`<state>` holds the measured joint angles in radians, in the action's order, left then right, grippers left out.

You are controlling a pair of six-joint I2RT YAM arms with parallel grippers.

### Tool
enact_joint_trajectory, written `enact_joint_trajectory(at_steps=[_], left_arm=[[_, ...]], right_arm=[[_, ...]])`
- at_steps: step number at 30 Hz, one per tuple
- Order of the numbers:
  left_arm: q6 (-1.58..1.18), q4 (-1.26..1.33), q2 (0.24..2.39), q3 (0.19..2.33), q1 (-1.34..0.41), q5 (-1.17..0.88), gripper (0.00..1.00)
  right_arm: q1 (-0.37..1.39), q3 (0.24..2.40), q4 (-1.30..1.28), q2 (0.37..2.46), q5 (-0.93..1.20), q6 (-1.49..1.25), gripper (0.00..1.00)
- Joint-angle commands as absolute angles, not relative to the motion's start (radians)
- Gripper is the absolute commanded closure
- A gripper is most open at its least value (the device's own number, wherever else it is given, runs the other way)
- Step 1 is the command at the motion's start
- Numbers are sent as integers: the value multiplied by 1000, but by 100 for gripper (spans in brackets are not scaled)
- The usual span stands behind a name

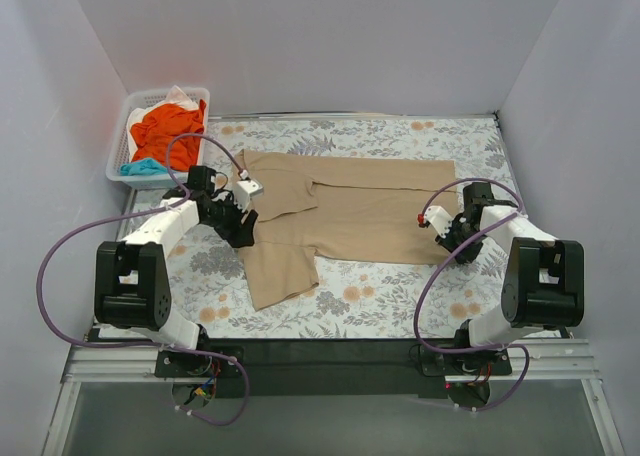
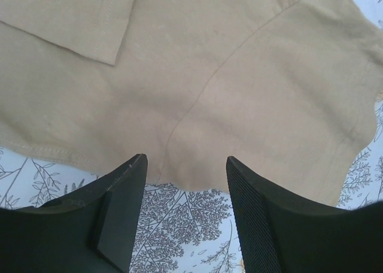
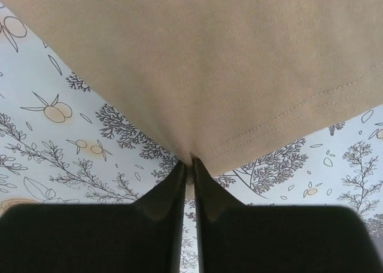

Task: Fold and stack the t-shirts
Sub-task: Fold the tshirt

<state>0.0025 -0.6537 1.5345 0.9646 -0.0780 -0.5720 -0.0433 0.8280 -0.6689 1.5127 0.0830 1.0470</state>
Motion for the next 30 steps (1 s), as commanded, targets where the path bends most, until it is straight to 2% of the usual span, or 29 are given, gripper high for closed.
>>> enact_joint_trajectory(at_steps=[1,3,13,16,17,22,30], left_arm=[[71,-650,1539,940,-83,-542,48],[89,-649,1539,919,-84,-528,49],[138,-578,1537,799,-115,-439,55],[140,-569,1563,792,-117,-407,67],[149,-572,1563,787,-117,-405,76],[198,-661,1494,778,-117,-445,99],[219,-882,1339,821,-123,-528,100]], right_arm=[[-43,799,-643,1514,66,1063,90],[-43,807,-644,1516,67,1060,99],[-43,833,-649,1528,67,1057,99],[-43,838,-650,1531,66,1057,99],[-43,838,-652,1531,64,1058,99],[-43,844,-663,1519,57,1061,99],[-44,865,-728,1451,57,1091,99]])
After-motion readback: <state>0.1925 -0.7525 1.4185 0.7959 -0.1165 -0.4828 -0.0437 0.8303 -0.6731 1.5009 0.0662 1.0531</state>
